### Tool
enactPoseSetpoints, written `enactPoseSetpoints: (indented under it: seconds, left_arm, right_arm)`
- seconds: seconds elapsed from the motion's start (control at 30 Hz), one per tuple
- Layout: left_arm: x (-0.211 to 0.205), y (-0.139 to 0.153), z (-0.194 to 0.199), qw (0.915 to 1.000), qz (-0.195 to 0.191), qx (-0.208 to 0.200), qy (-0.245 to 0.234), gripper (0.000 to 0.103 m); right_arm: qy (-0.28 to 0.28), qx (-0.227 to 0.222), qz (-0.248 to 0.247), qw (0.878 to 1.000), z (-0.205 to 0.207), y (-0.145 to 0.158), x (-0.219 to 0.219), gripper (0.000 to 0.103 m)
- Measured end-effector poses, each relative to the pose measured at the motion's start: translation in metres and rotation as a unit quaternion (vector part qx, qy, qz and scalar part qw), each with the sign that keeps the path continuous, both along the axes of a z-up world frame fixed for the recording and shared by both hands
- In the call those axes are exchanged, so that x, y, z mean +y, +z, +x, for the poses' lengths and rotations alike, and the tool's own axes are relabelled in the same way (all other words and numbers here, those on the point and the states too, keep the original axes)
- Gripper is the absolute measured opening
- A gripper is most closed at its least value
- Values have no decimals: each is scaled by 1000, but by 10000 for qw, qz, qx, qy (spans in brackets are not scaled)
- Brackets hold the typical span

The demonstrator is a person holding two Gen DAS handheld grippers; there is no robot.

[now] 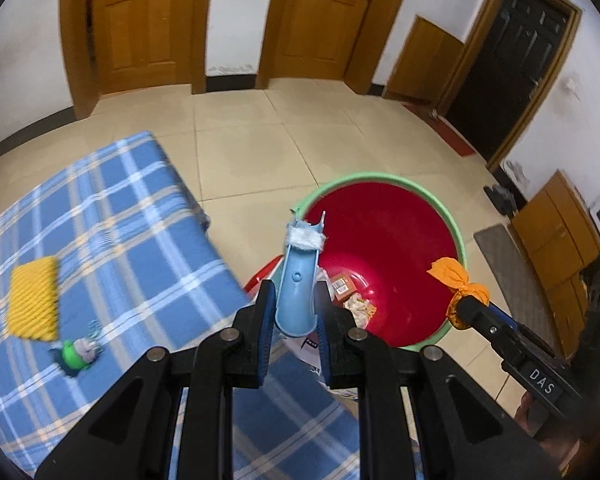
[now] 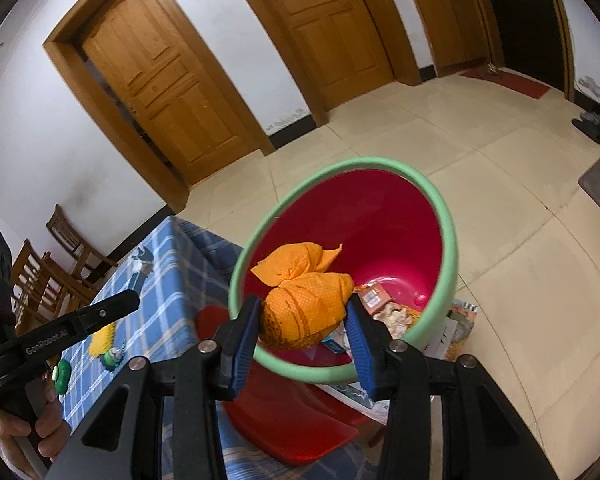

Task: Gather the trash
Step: 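Carry the bottle and orange bundle over the red bucket and open both tools, then move both tools back and grasp the yellow foam net with the left tool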

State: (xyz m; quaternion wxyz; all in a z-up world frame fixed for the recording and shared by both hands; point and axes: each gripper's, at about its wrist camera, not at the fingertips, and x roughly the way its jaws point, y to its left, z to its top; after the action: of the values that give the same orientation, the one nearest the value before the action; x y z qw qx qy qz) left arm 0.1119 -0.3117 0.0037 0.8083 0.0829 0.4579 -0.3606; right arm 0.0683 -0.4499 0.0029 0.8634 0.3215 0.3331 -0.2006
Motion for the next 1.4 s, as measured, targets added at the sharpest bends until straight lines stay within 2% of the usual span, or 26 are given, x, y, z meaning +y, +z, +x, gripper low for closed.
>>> enactPoseSetpoints:
  seconds: [0.43,0.63,0.77,0.83,0.9,1.03,1.17,1.33,1.4]
  left_arm:
    - [-57,-37,3,9981,413,6,-455,19]
    - [-67,-48,4,9971,518,75,-550,19]
    - [-68,-45,5,9975,472,100,-512,19]
    - [-68,-43,4,9977,464,76,-492,22]
    - [-64,-39,5,9981,475,35,-402,40]
    - [-56,-33,6,9989,389,20,-273,44]
    - [-45,-26,11,9994,339,2,-95,54]
    - [-26,-17,17,9994,329,-91,102,56]
    - [-17,-14,21,9992,330,-121,206,60]
  right_arm:
    - [-292,188,277,9990,-10,-25,-24,46]
    - [-342,259,353,9985,-7,-32,-27,46]
    - [-333,261,338,9985,-4,-33,-31,46]
    - [-324,250,320,9986,-4,-34,-30,48]
    - [-305,246,318,9987,-4,-34,-30,50]
    - [-312,213,298,9988,-4,-33,-29,55]
    - [-317,162,310,9989,-4,-32,-28,60]
    - [-300,139,327,9989,-5,-31,-28,64]
    - [-295,128,332,9989,-4,-31,-27,65]
